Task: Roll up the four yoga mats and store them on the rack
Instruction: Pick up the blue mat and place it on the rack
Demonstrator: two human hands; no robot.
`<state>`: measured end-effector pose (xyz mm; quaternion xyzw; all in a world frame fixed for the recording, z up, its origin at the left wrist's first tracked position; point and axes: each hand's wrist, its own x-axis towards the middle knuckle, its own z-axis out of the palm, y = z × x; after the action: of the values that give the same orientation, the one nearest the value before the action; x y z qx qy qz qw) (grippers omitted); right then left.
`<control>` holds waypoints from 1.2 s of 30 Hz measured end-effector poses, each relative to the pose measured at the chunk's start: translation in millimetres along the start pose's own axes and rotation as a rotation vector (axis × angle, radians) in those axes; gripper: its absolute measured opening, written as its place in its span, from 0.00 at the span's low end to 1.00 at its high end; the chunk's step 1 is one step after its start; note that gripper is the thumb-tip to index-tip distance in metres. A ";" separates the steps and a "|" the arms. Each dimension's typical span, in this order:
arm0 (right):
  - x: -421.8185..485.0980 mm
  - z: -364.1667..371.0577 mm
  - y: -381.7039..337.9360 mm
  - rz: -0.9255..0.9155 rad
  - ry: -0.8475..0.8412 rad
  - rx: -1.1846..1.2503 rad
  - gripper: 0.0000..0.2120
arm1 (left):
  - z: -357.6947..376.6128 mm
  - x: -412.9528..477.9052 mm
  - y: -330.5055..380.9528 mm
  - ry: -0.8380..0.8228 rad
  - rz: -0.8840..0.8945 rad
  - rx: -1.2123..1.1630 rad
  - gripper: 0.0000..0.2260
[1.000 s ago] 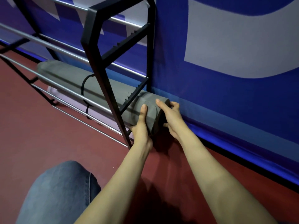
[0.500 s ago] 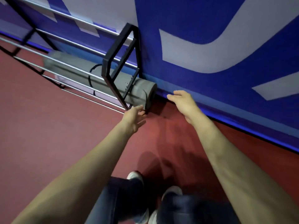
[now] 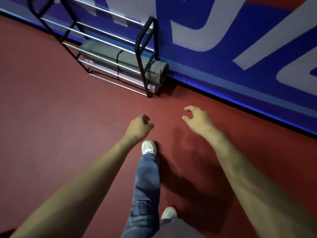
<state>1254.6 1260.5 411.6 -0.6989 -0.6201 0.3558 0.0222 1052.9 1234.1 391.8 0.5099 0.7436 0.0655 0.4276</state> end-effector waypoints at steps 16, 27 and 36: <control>-315.5 170.9 -4.2 -0.043 -0.119 -0.043 0.19 | 33.4 -290.5 -228.2 -0.042 -0.027 0.094 0.15; -552.4 362.5 -49.8 -0.002 -0.201 0.032 0.21 | 34.6 -479.9 -461.6 -0.101 -0.081 0.103 0.14; -692.9 476.7 -65.2 -0.030 -0.180 0.050 0.26 | 49.4 -601.8 -604.6 -0.067 -0.083 0.108 0.14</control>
<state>964.3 468.4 412.5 -0.6539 -0.6210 0.4319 -0.0108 731.8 442.4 380.9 0.5029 0.7517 -0.0096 0.4267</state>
